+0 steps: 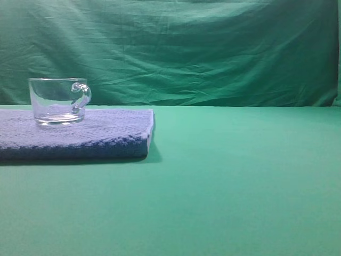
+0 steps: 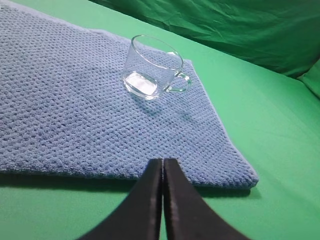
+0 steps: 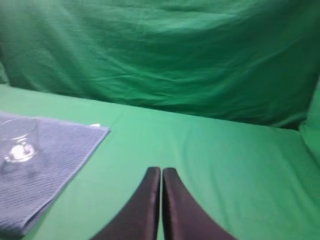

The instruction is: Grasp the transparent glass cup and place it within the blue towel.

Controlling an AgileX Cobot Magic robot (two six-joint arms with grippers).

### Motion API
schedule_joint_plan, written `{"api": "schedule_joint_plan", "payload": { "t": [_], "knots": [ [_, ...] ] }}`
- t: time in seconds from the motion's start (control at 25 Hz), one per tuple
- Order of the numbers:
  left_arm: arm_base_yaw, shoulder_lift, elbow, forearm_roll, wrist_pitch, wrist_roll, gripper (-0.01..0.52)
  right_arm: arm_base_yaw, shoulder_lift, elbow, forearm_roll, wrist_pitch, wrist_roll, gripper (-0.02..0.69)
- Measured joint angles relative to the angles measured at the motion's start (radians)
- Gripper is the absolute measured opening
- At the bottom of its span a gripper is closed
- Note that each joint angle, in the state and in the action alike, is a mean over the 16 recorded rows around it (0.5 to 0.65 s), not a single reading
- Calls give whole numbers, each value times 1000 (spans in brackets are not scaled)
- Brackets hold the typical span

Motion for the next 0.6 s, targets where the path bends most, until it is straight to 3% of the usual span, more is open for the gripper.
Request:
{"api": "schedule_joint_plan", "payload": {
  "t": [0.28,0.6],
  "knots": [
    [0,0,0,0,0,0,0,-157,-115,221,8,-93,0,0],
    [0,0,0,0,0,0,0,-228,-157,392,20,-124,1,0]
  ]
}}
